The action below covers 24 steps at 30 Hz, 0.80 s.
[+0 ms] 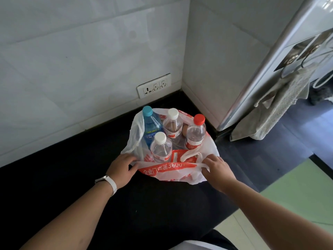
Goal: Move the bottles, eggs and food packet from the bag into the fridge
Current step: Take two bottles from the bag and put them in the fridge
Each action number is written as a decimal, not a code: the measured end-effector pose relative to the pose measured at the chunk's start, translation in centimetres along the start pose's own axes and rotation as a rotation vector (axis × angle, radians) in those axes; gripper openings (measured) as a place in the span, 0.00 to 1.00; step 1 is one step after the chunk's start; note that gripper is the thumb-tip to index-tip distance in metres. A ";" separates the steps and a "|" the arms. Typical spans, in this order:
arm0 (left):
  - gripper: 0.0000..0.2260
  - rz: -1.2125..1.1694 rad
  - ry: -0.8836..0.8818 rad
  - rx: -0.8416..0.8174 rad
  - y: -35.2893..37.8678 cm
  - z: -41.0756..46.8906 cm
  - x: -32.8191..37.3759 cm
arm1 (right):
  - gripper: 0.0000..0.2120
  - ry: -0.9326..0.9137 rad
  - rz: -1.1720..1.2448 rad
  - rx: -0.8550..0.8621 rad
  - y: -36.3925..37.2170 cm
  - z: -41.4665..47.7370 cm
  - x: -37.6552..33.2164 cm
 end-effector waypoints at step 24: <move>0.24 -0.558 0.067 0.222 -2.5 -1.8 8.6 | 0.28 0.011 0.377 0.237 -3.4 0.4 -4.4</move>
Point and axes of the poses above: each hand's wrist, its own z-axis towards the middle knuckle, its own y-axis out of the palm, x = y × z, the point moved 1 cm from there along z, towards the middle knuckle, and after that the axes turned 15 degrees about z, right-handed, at the moved point
